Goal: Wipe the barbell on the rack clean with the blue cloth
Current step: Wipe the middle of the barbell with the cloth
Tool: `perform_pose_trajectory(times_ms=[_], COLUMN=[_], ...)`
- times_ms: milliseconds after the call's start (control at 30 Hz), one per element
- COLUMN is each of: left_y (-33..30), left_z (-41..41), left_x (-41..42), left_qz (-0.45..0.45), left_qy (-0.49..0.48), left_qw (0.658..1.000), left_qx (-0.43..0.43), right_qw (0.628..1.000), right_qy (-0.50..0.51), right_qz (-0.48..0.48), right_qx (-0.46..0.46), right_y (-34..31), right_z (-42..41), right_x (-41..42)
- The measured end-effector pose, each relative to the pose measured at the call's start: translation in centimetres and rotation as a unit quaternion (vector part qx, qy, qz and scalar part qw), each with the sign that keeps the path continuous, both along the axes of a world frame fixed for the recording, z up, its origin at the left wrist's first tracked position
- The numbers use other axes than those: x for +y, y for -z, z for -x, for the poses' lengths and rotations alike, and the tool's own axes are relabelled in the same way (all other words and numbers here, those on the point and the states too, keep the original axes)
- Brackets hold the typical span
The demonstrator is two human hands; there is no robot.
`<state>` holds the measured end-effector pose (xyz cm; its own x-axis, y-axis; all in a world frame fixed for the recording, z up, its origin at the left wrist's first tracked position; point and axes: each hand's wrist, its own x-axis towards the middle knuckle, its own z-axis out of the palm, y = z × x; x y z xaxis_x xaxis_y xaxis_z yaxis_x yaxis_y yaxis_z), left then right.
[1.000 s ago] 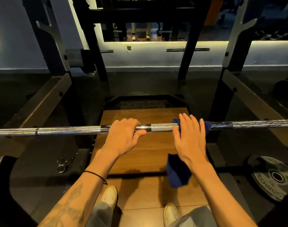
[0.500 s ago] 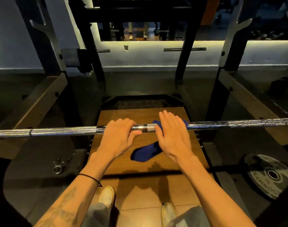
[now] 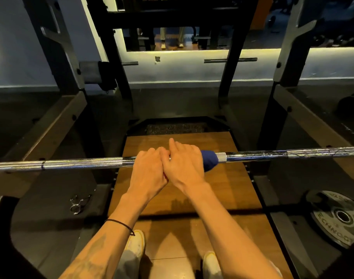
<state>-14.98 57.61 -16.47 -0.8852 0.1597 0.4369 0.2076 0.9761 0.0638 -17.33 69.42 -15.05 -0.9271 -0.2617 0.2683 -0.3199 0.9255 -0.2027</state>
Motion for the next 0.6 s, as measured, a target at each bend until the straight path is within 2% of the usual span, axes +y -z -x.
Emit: perform_pose_trajectory(times_ms=[167,367,500,600], left_y=[0.4,0.8,0.6,0.5], left_z=[0.1,-0.1,0.1,-0.1], left_x=[-0.9,-0.7,-0.4,-0.2], left_qz=[-0.006,-0.017,-0.011,-0.015], left_qy=[0.039,0.029,0.028,0.024], left_qw=[0.999,0.999,0.999,0.999], left_qx=[0.022,0.028,0.019,0.026], right_qw=[0.998,0.992,0.987,0.993], right_qy=[-0.057,0.09,0.131,0.09], right_qz=[-0.001,-0.063,-0.049,-0.058], right_qx=[0.033,0.061,0.079,0.055], right_y=[-0.1,1.0,1.2,0.7], right_z=[0.6,3.0,2.1,0.9], right_x=[4.3,16.6,14.1,7.6])
